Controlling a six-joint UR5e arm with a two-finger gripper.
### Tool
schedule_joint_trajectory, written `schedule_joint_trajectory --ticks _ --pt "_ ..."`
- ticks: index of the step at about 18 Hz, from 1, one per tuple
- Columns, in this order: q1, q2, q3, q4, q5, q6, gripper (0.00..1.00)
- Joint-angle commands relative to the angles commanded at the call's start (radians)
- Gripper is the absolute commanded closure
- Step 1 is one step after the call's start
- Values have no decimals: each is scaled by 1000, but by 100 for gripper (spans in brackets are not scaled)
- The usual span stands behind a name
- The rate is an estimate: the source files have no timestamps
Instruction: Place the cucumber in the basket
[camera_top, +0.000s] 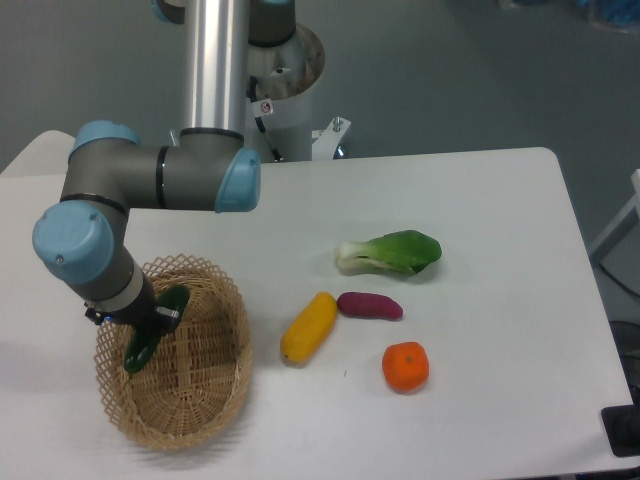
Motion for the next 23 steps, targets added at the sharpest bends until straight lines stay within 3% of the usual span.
schedule_joint_trajectory --ticks 9,13,15,17,18,23 --pt "-2 -18 3 26 11 3 73" --pt "-2 -18 20 26 12 11 36" --pt "0 -12 20 29 12 15 26" --pt "0 -9 31 31 12 23 6" --pt "1 -9 49 29 17 26 0" --pt "47 -6 124 26 97 57 0"
